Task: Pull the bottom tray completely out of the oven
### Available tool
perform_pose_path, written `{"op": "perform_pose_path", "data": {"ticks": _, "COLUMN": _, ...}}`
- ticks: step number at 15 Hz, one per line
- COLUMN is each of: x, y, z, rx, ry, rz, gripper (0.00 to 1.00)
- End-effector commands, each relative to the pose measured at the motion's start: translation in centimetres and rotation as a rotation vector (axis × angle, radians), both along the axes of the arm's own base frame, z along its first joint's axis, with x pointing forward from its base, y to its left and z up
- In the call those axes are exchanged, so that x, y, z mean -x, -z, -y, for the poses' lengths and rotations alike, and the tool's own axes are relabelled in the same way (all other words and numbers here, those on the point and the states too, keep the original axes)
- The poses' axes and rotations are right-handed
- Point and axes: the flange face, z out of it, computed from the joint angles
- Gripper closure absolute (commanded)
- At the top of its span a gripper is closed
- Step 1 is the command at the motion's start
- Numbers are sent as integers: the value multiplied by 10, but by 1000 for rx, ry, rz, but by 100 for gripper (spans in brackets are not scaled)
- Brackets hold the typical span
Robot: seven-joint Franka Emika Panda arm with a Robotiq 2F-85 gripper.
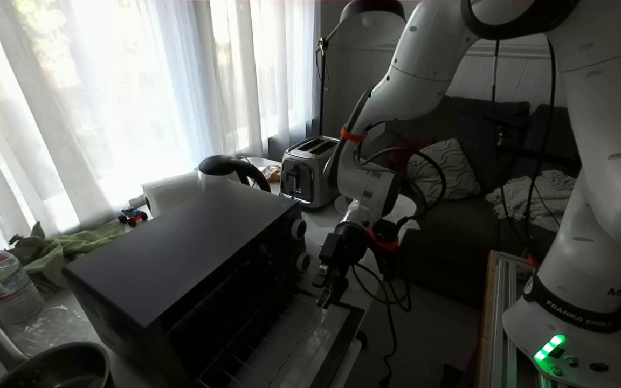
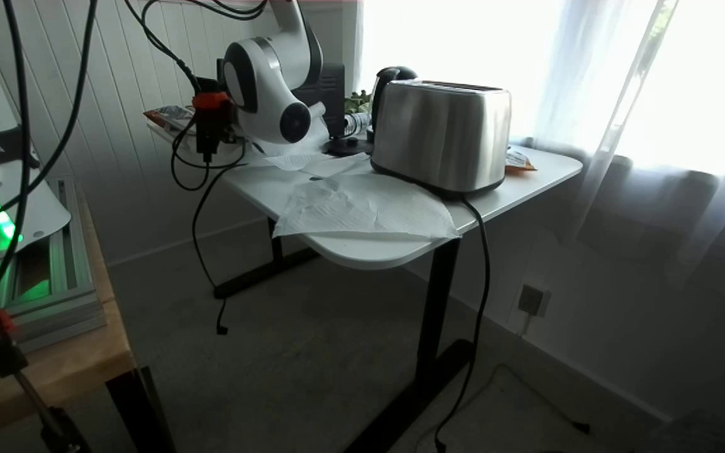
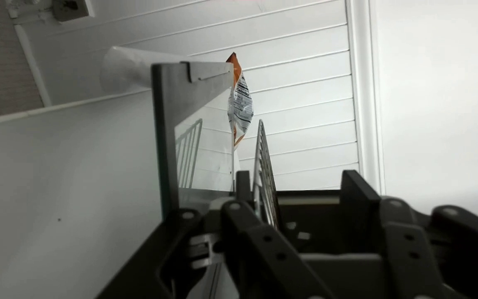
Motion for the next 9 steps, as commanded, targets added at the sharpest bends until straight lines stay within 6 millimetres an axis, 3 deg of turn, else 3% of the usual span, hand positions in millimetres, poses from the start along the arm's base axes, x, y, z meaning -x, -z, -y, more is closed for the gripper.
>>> {"op": "perform_pose_path", "data": {"ticks": 1, "x": 1, "y": -3, "z": -5, "rx": -32, "ry": -31, "rz": -27, "gripper": 65}}
{"op": "perform_pose_path", "data": {"ticks": 2, "x": 1, "y": -3, "z": -6, "rx": -35, "ry": -35, "rz": -27, "gripper": 69}}
{"op": "perform_pose_path", "data": {"ticks": 4, "x": 1, "y": -2, "z": -7, "rx": -41, "ry": -37, "rz": -30, "gripper": 67}}
{"op": "perform_pose_path", "data": {"ticks": 6, "x": 1, "y": -1, "z": -9, "rx": -46, "ry": -38, "rz": -30, "gripper": 57}}
{"op": "perform_pose_path", "data": {"ticks": 7, "x": 1, "y": -1, "z": -10, "rx": -50, "ry": -40, "rz": -31, "gripper": 43}}
{"op": "perform_pose_path", "data": {"ticks": 8, "x": 2, "y": -1, "z": -11, "rx": -56, "ry": -42, "rz": -32, "gripper": 37}}
{"op": "perform_pose_path", "data": {"ticks": 9, "x": 2, "y": 0, "z": -12, "rx": -61, "ry": -44, "rz": -34, "gripper": 42}}
